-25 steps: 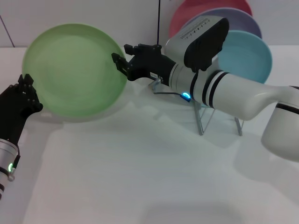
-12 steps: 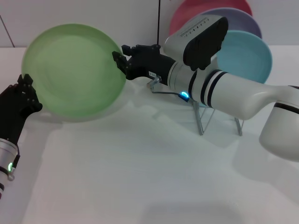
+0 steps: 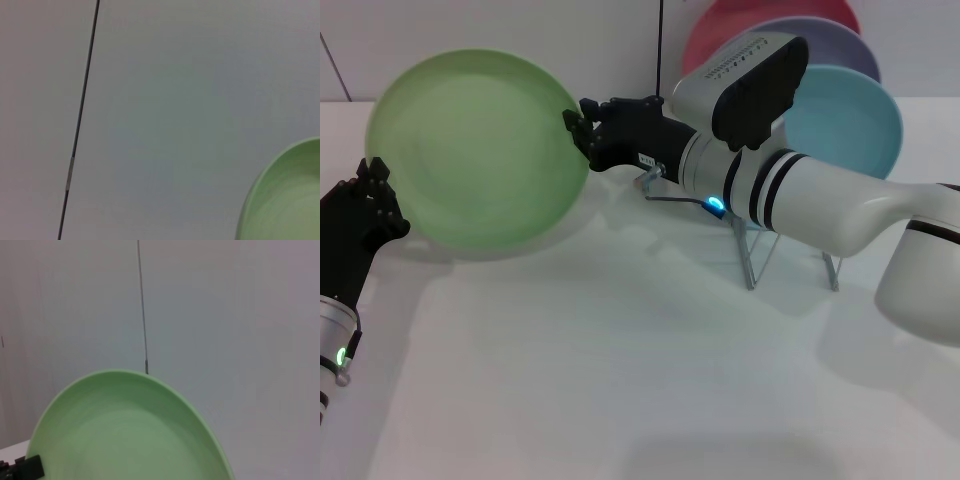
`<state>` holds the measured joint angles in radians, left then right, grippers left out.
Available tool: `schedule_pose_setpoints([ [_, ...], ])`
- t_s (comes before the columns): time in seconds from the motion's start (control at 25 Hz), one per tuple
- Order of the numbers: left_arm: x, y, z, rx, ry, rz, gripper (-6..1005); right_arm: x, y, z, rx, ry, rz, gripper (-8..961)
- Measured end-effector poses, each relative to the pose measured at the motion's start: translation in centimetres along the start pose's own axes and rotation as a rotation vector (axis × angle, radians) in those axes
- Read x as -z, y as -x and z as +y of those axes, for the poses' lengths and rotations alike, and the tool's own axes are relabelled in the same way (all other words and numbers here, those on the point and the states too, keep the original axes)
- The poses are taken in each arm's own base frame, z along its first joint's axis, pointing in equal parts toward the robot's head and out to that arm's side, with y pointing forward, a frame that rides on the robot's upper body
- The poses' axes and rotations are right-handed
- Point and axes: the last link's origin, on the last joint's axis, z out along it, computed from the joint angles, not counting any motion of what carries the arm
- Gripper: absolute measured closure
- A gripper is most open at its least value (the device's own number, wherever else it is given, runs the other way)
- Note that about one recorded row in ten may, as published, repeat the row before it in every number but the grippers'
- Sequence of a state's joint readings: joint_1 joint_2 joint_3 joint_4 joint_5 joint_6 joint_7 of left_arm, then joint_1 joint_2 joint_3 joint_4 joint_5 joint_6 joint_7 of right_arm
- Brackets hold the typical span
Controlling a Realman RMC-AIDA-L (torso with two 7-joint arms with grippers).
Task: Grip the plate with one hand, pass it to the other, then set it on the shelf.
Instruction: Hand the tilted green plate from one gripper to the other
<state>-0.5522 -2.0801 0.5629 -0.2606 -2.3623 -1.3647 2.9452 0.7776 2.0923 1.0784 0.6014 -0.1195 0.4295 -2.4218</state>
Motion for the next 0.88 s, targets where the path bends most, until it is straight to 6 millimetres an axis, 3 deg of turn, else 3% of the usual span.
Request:
schedule_pose_setpoints([
  [0.88,0.12,0.06,0.06,0.003,0.001,-0.002,967,-0.02,-0.52,0.55,-0.007,0.011,0.019,798],
])
